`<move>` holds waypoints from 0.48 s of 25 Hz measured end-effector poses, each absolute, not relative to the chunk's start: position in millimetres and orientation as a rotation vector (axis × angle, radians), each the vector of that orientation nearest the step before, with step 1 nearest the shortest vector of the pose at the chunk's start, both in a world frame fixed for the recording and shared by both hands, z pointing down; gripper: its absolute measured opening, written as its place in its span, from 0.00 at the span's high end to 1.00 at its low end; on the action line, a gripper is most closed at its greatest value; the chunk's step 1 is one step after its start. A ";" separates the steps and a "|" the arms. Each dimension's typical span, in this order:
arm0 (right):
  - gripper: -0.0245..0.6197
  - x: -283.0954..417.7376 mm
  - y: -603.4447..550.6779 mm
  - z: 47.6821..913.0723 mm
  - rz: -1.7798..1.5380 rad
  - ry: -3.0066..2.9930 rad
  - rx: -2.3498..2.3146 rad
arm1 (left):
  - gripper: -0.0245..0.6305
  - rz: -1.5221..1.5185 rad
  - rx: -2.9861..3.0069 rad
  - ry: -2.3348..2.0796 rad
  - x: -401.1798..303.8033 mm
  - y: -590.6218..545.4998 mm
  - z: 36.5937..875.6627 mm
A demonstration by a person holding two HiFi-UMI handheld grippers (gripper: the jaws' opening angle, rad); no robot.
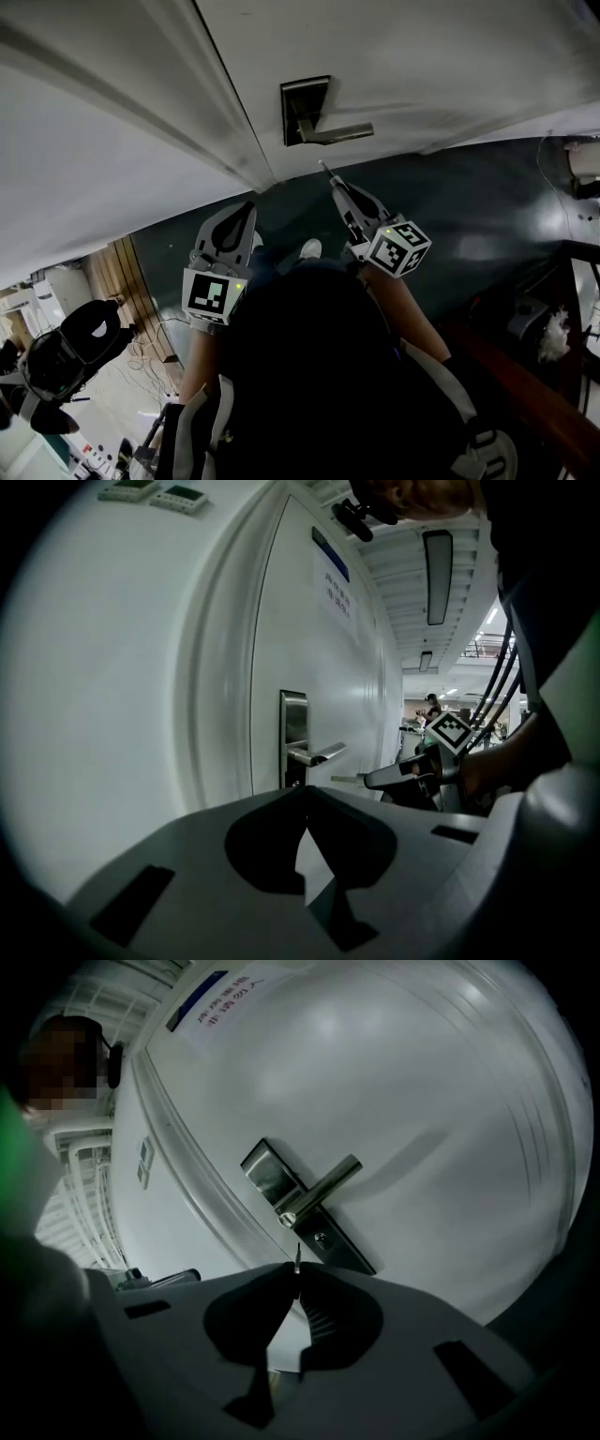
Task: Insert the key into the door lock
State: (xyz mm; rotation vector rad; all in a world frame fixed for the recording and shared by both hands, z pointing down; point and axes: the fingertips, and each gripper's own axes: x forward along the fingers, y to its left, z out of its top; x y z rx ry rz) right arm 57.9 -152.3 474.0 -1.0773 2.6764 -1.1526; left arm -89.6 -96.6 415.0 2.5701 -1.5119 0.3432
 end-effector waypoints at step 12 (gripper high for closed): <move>0.91 20.2 -175.1 492.8 -1.388 2.323 -1.050 | 0.95 0.383 2.563 -1.434 -138.4 -98.6 419.4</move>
